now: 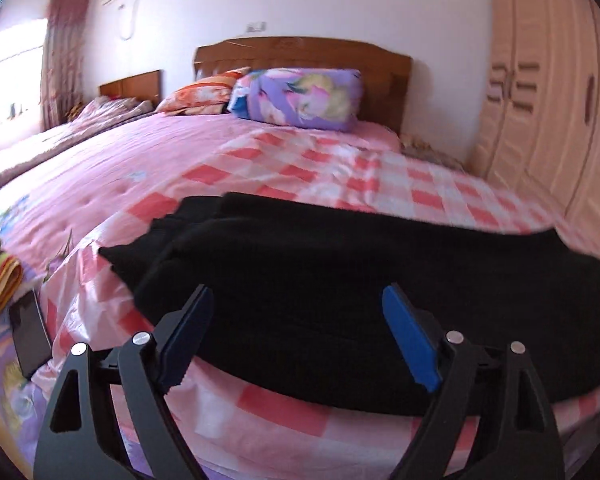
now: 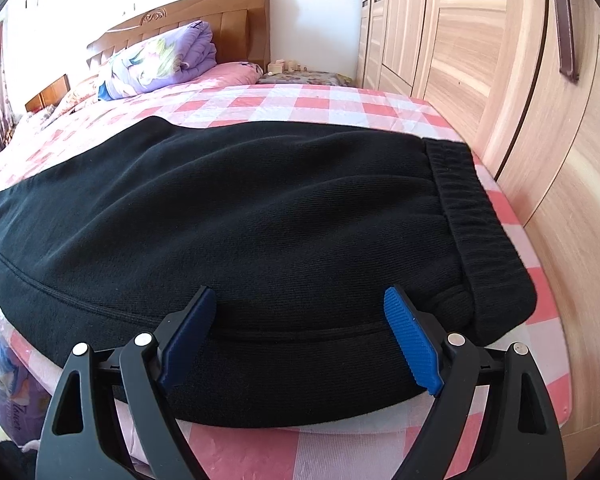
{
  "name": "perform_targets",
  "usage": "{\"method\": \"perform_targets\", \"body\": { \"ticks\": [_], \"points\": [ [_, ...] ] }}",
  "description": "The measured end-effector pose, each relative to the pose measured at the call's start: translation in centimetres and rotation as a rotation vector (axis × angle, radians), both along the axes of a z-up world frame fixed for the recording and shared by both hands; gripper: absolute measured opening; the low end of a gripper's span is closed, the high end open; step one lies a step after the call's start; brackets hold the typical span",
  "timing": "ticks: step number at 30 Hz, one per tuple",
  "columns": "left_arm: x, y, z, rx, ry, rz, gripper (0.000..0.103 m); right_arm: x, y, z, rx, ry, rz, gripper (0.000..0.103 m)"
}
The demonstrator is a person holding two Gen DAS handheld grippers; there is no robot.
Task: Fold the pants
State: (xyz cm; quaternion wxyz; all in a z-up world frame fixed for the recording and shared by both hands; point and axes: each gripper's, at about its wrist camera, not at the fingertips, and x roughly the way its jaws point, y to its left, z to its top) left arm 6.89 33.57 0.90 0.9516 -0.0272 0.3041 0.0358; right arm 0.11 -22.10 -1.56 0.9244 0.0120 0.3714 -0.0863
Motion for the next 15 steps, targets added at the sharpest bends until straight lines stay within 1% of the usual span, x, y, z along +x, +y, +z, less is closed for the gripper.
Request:
{"method": "perform_targets", "body": {
  "ticks": [1, 2, 3, 4, 5, 6, 7, 8, 9, 10, 11, 12, 14, 15],
  "points": [
    [0.5, -1.4, -0.9, 0.047, 0.028, -0.022, 0.088, -0.1, 0.3, 0.2, -0.026, -0.01, 0.005, 0.083],
    [1.0, -2.4, -1.8, 0.078, 0.056, -0.035, 0.088, -0.4, 0.6, 0.5, -0.048, -0.028, 0.013, 0.083],
    [1.9, -2.8, -3.0, 0.089, 0.094, -0.047, 0.088, -0.6, 0.7, 0.6, -0.064, -0.041, 0.022, 0.083],
    [2.7, -2.6, -4.2, 0.081, 0.123, -0.048, 0.089, -0.6, 0.8, 0.5, -0.084, -0.042, 0.028, 0.083],
    [2.9, -2.3, -4.5, 0.068, 0.101, -0.032, 0.092, -0.5, 0.8, 0.2, -0.105, -0.021, 0.024, 0.085],
    [3.2, -1.7, -4.8, 0.041, 0.098, -0.019, 0.094, -0.3, 0.4, -0.2, -0.106, -0.002, 0.021, 0.087],
    [3.5, -1.4, -4.9, 0.019, 0.106, -0.016, 0.095, -0.5, -0.2, -0.5, -0.066, -0.008, 0.026, 0.088],
    [3.7, -1.2, -5.0, 0.015, 0.112, -0.012, 0.096, -0.5, -1.0, -0.7, -0.005, 0.006, 0.023, 0.088],
    [3.5, -1.3, -4.8, 0.025, 0.121, -0.007, 0.096, -0.4, -1.4, -0.7, 0.03, 0.015, 0.023, 0.089],
    [3.7, -1.6, -4.5, 0.051, 0.137, 0.009, 0.096, -0.4, -1.6, -0.5, 0.035, 0.029, 0.031, 0.088],
    [3.5, -2.3, -3.7, 0.074, 0.145, 0.025, 0.094, -0.3, -1.5, -0.4, 0.025, 0.039, 0.035, 0.088],
    [3.2, -3.5, -2.3, 0.086, 0.119, 0.018, 0.093, -0.2, -1.4, 0.0, 0.021, 0.043, 0.036, 0.088],
    [2.5, -6.7, 1.2, 0.061, 0.031, -0.056, 0.094, 0.0, -1.6, 0.7, 0.056, 0.02, 0.043, 0.088],
    [3.0, -9.5, 3.1, 0.037, -0.002, -0.131, 0.095, 0.2, -1.7, 1.0, 0.081, 0.009, 0.046, 0.088]
  ]
}}
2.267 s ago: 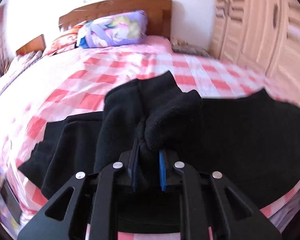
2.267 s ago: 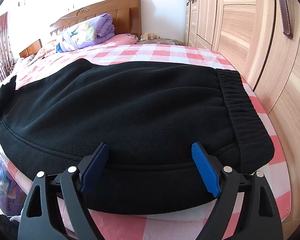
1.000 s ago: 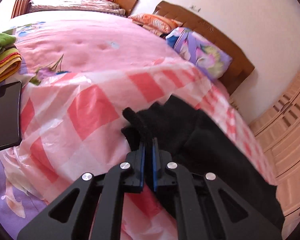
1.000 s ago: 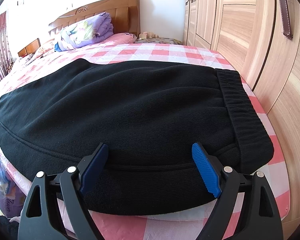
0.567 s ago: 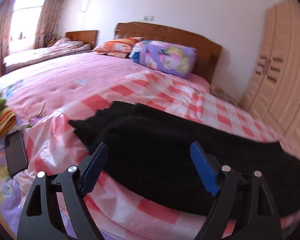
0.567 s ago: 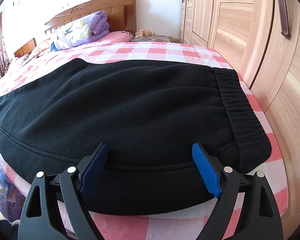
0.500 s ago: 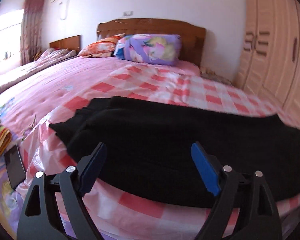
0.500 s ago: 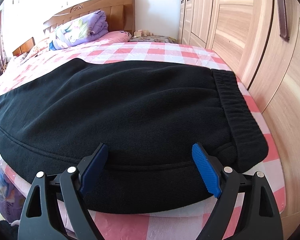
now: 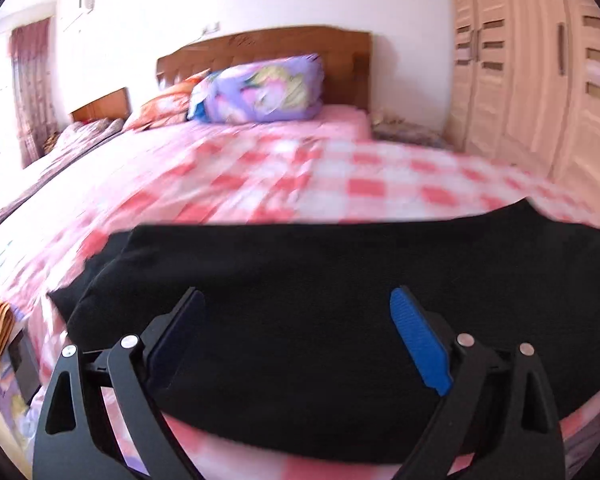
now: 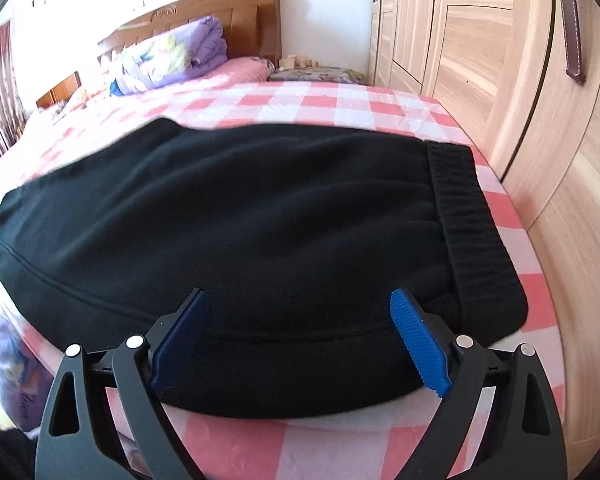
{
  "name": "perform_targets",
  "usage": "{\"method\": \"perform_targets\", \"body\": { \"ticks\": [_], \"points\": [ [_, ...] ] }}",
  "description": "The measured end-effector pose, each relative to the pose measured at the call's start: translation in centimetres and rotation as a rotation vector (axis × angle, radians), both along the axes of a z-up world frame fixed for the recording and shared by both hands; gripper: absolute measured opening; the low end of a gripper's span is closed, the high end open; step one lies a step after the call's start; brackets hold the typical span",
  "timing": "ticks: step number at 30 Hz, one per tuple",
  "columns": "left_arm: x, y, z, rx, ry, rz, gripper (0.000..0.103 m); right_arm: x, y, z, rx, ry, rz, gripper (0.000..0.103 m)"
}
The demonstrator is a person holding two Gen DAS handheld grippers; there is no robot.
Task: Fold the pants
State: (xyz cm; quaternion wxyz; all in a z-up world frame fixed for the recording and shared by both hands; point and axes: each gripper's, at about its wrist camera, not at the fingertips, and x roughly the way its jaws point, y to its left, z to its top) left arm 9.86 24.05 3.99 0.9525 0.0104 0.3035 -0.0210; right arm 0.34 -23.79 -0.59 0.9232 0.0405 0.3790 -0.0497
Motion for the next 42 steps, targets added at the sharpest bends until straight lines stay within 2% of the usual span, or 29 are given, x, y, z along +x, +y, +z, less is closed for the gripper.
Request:
{"method": "perform_targets", "body": {
  "ticks": [1, 3, 4, 6, 7, 9, 11, 14, 16, 17, 19, 20, 21, 25, 32, 36, 38, 40, 42],
  "points": [
    [0.6, -2.7, 1.2, -0.011, -0.009, -0.075, 0.095, 0.2, -0.1, 0.1, 0.017, -0.003, -0.001, 0.088],
    [2.6, -10.0, 2.8, 0.026, 0.014, -0.271, 0.101, 1.3, 0.0, 0.5, 0.02, 0.004, 0.002, 0.088],
    [3.8, -14.1, 2.9, 0.06, 0.036, -0.362, 0.101, 1.8, 0.3, 0.7, 0.009, 0.007, 0.013, 0.088],
    [6.6, -20.8, 1.8, 0.103, 0.1, -0.47, 0.101, 2.6, 1.2, 1.2, -0.048, 0.007, 0.042, 0.088],
    [8.1, -23.4, 0.9, 0.107, 0.142, -0.503, 0.101, 2.8, 1.5, 1.3, -0.072, 0.008, 0.056, 0.088],
    [11.3, -27.3, -1.1, 0.062, 0.238, -0.546, 0.1, 3.5, 2.0, 1.3, -0.106, 0.011, 0.08, 0.088],
    [13.6, -29.6, -2.8, 0.051, 0.278, -0.532, 0.099, 3.8, 1.7, 1.1, -0.105, 0.024, 0.09, 0.088],
    [15.1, -31.0, -4.9, 0.06, 0.314, -0.503, 0.098, 4.5, 0.7, -0.8, -0.09, 0.106, 0.085, 0.089],
    [15.6, -31.7, -6.3, 0.101, 0.322, -0.489, 0.102, 4.2, 0.0, -1.5, -0.05, 0.082, 0.091, 0.09],
    [15.4, -31.8, -6.5, 0.119, 0.29, -0.489, 0.102, 4.1, -0.1, -1.6, -0.043, 0.079, 0.093, 0.09],
    [15.5, -31.9, -6.2, 0.119, 0.298, -0.47, 0.102, 4.1, 0.1, -1.7, -0.051, 0.077, 0.089, 0.09],
    [15.7, -32.0, -6.3, 0.126, 0.294, -0.451, 0.102, 4.1, 0.2, -1.7, -0.054, 0.078, 0.087, 0.09],
    [16.4, -32.2, -6.6, 0.171, 0.288, -0.396, 0.102, 4.0, 0.3, -1.7, -0.057, 0.081, 0.088, 0.09],
    [18.1, -31.8, -6.7, 0.128, 0.314, -0.351, 0.102, 3.1, -0.5, -1.7, -0.031, 0.079, 0.116, 0.09],
    [18.1, -31.7, -6.7, 0.13, 0.307, -0.353, 0.102, 1.9, -1.2, -1.8, -0.009, 0.036, 0.147, 0.09],
    [18.0, -31.7, -6.7, 0.131, 0.305, -0.352, 0.102, 2.4, -0.8, -1.0, -0.007, 0.079, 0.125, 0.09],
    [18.0, -31.7, -6.7, 0.132, 0.304, -0.35, 0.102, 3.3, -0.1, 0.2, -0.041, 0.1, 0.104, 0.091],
    [17.9, -31.8, -6.6, 0.133, 0.303, -0.35, 0.102, 4.1, 1.4, 1.6, -0.08, 0.049, 0.138, 0.092],
    [17.9, -31.8, -6.6, 0.132, 0.303, -0.35, 0.102, 6.1, 3.1, 1.8, -0.11, 0.057, 0.189, 0.092]
  ]
}}
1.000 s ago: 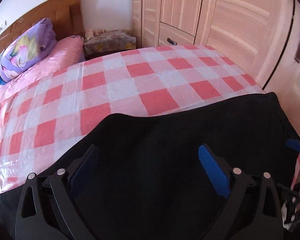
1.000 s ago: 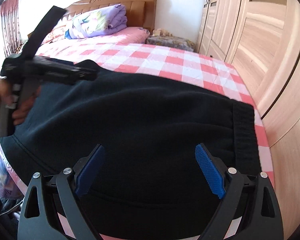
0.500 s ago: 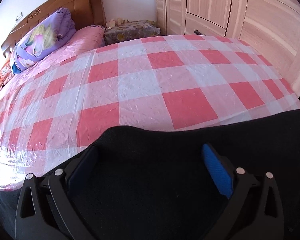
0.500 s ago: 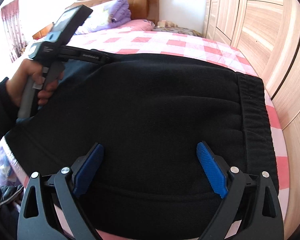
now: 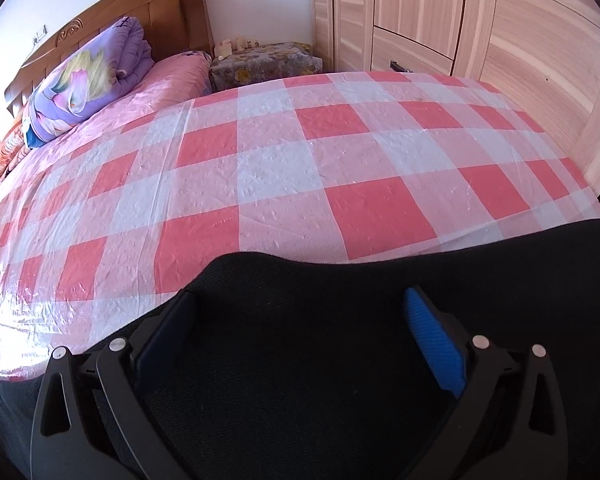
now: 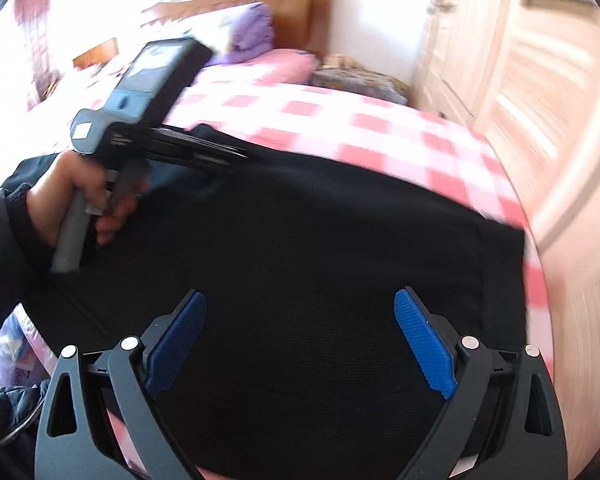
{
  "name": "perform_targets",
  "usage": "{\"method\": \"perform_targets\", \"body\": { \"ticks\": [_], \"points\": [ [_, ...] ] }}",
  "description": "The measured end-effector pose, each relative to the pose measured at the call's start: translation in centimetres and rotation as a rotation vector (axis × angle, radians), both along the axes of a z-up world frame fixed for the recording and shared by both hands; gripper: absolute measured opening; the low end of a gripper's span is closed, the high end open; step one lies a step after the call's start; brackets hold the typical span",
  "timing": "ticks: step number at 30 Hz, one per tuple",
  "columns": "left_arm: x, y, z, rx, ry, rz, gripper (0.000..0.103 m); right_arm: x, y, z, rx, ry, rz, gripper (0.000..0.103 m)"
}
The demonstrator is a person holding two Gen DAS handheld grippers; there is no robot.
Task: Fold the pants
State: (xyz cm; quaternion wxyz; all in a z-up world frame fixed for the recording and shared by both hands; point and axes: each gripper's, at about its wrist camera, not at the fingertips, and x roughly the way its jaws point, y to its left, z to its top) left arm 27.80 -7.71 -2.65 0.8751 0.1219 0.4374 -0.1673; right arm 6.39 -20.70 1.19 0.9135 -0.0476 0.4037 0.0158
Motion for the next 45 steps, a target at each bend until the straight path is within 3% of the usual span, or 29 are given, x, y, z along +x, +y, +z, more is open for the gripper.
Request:
{"method": "perform_targets", "body": {
  "ticks": [5, 8, 12, 16, 18, 21, 24, 27, 29, 32, 34, 36, 37, 39, 41, 45],
  "points": [
    [0.0, 0.0, 0.0, 0.0, 0.0, 0.0, 0.102, 3.9, 2.6, -2.9, -0.076, 0.099, 0.053, 0.092],
    [0.1, -0.1, 0.0, -0.002, 0.001, 0.0, 0.102, 3.5, 0.1, -3.3, 0.056, 0.113, 0.06, 0.093],
    [0.1, -0.2, 0.0, -0.005, 0.002, 0.0, 0.102, 1.8, -0.5, -3.0, 0.043, 0.133, 0.081, 0.093],
    [0.1, -0.1, 0.0, -0.005, 0.002, 0.001, 0.102, -1.4, -2.3, -1.1, 0.05, 0.06, 0.008, 0.093],
    [0.1, -0.1, 0.0, -0.006, 0.002, 0.001, 0.102, -2.8, -4.2, -2.1, 0.018, 0.081, -0.057, 0.093],
    [0.1, -0.1, 0.0, -0.004, 0.001, 0.0, 0.102, -5.2, -6.1, -2.8, 0.08, 0.027, -0.006, 0.094],
    [0.1, -0.1, 0.1, -0.004, 0.001, 0.002, 0.102, -7.0, -6.0, -2.0, 0.025, 0.01, -0.025, 0.094],
    [0.1, -0.1, 0.1, -0.004, 0.0, 0.001, 0.102, -8.2, -7.4, -2.4, 0.062, -0.024, -0.047, 0.094],
    [0.1, -0.1, 0.0, -0.005, 0.001, 0.0, 0.102, -8.9, -6.6, -3.8, -0.027, -0.052, -0.026, 0.095],
    [0.0, -0.1, 0.1, -0.001, -0.005, 0.002, 0.102, -8.4, -7.4, -3.7, 0.009, -0.065, -0.037, 0.096],
    [-0.3, -0.3, 0.4, 0.019, -0.032, 0.006, 0.102, -8.4, -7.5, -3.6, 0.01, -0.06, -0.034, 0.096],
    [-1.6, -0.5, 1.6, 0.061, -0.117, 0.051, 0.1, -8.4, -7.6, -3.6, 0.01, -0.058, -0.033, 0.096],
    [-2.5, -0.4, 2.6, 0.04, -0.149, 0.064, 0.1, -8.4, -7.7, -3.6, 0.011, -0.059, -0.035, 0.096],
    [-4.9, -0.4, 5.0, -0.098, -0.145, 0.012, 0.101, -8.1, -7.4, -3.5, 0.01, -0.061, -0.042, 0.096],
    [-7.5, -1.5, 6.4, -0.149, -0.132, -0.078, 0.101, -7.9, -7.4, -3.5, 0.011, -0.062, -0.044, 0.096],
    [-11.2, -6.2, 4.6, -0.007, -0.123, -0.261, 0.101, -7.3, -7.3, -3.7, 0.009, -0.059, -0.04, 0.096]
  ]
}}
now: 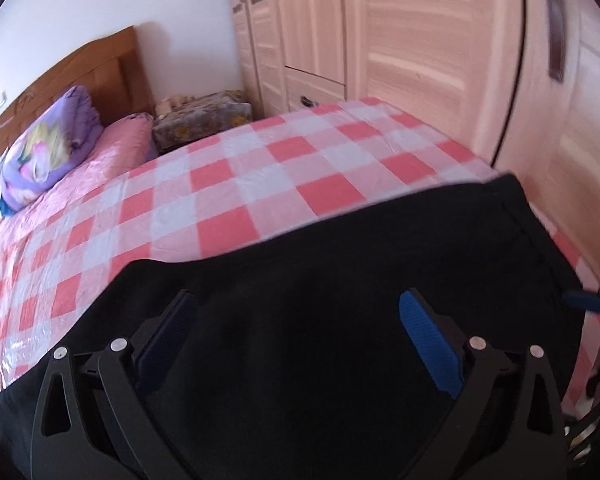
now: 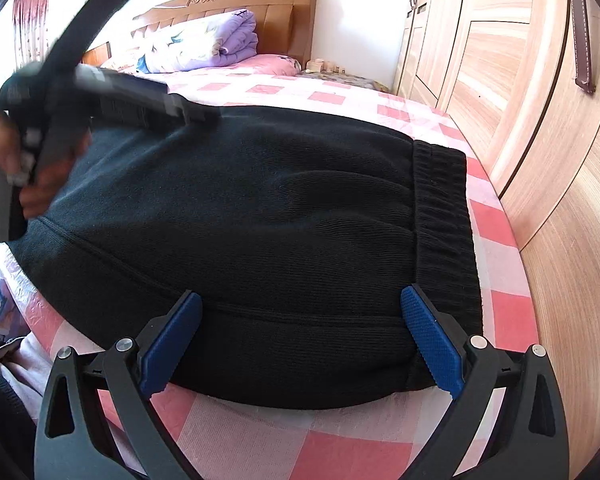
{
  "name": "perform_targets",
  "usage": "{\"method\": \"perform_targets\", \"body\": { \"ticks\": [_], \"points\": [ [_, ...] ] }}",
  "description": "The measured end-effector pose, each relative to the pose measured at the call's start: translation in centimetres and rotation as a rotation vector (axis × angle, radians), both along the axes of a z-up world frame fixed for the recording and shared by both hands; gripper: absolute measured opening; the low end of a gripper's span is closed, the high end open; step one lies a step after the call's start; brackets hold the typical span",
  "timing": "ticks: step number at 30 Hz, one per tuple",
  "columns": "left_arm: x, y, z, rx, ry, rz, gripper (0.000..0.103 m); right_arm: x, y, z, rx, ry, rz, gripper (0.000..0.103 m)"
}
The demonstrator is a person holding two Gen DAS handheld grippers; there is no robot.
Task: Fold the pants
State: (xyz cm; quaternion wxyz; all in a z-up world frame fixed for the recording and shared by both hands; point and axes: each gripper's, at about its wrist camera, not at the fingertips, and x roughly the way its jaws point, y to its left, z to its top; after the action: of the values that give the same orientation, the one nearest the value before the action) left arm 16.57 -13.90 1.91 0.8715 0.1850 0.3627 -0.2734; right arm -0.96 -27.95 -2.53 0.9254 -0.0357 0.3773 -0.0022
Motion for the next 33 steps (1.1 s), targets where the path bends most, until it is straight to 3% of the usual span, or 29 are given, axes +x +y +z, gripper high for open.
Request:
{"method": "perform_targets", "body": {
  "ticks": [3, 5, 7, 10, 14, 17, 18, 20, 22, 24, 27, 30, 33],
  "points": [
    [0.7, -1.3, -3.9, 0.068, 0.067, 0.007, 0.102, 0.2, 0.0, 0.0, -0.001, 0.007, 0.0, 0.096],
    [2.2, 0.3, -4.3, -0.035, 0.156, 0.025, 0.102, 0.4, 0.0, 0.0, 0.002, 0.001, 0.004, 0.096],
    [3.1, 1.0, -4.6, -0.059, 0.173, 0.044, 0.102, 0.4, 0.0, 0.1, 0.003, 0.002, 0.007, 0.096],
    [2.6, 0.6, -4.4, -0.027, 0.142, 0.045, 0.102, 0.4, 0.0, 0.1, 0.005, 0.01, 0.01, 0.096],
    [1.6, 2.8, -2.3, -0.07, 0.06, 0.108, 0.101, 0.8, 0.0, 0.4, -0.002, 0.037, 0.009, 0.096],
    [-0.3, 8.0, 1.1, -0.204, 0.023, 0.128, 0.101, 1.1, 0.3, 0.6, -0.013, 0.069, -0.001, 0.096],
    [-0.6, 9.9, 1.7, -0.217, 0.0, 0.156, 0.101, 1.3, 0.5, 0.9, -0.027, 0.089, -0.016, 0.096],
    [-1.0, 14.4, 2.3, -0.19, -0.051, 0.256, 0.101, 1.6, 1.4, 1.8, -0.051, 0.09, -0.065, 0.096],
    [-0.7, 20.0, 1.6, -0.134, -0.048, 0.393, 0.101, 1.5, 2.9, 2.8, -0.014, 0.054, -0.062, 0.096],
    [-0.7, 25.2, 0.4, -0.127, -0.014, 0.511, 0.101, 1.8, 5.6, 3.7, 0.023, 0.019, 0.003, 0.096],
    [-1.3, 32.4, -1.6, -0.157, 0.03, 0.671, 0.101, 3.1, 11.1, 4.2, -0.014, 0.003, 0.13, 0.096],
    [-1.5, 37.0, -3.2, -0.202, 0.095, 0.755, 0.101, 5.0, 16.8, 4.7, -0.033, 0.002, 0.26, 0.096],
    [-1.8, 38.5, -4.6, -0.173, 0.112, 0.782, 0.101, 6.9, 21.3, 4.9, -0.086, 0.0, 0.347, 0.096]
  ]
}}
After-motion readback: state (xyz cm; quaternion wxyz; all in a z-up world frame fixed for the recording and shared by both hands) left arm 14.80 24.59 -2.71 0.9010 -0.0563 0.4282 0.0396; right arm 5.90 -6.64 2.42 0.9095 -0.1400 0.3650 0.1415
